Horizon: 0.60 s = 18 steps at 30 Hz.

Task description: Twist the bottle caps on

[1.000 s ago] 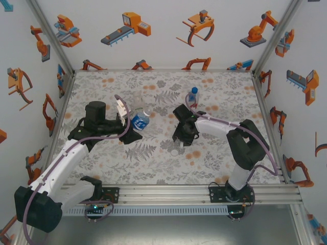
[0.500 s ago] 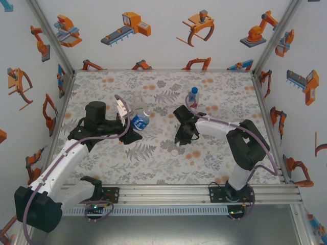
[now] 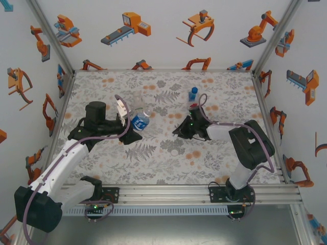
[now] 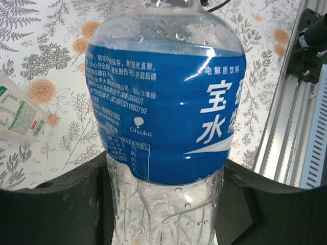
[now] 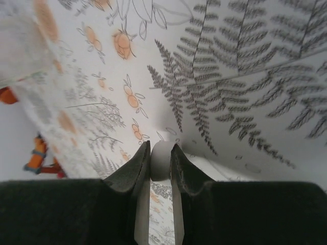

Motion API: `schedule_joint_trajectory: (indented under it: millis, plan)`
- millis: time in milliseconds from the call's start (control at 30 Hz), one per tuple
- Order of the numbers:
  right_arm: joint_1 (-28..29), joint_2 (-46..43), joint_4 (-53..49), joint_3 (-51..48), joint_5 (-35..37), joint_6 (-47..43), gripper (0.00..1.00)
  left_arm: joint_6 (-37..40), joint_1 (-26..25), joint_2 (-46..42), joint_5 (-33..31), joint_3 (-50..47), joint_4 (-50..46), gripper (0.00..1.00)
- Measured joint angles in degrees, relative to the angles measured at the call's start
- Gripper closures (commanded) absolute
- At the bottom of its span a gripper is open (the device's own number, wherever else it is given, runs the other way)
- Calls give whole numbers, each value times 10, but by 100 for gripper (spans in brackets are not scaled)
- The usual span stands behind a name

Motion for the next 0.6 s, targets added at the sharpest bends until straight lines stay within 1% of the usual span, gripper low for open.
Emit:
schedule_joint_trajectory:
  millis: [133,233,333,400,467,600]
  plan:
    - [-37,15,139,-64,-60,32,73,1,0,3,0,0,0,100]
    - [-52,24,200,-95,-83,46,70,1,0,9,0,0,0,100]
    - [-58,21,218,-111,-94,48,66,1,0,12,0,0,0,100]
    - [-60,10,199,-110,-95,40,62,2,0,14,0,0,0,100]
    - [-59,-9,151,-98,-85,19,59,2,0,16,0,0,0,100]
    - [-59,-47,6,-53,-35,-48,58,2,0,19,0,0,0,100]
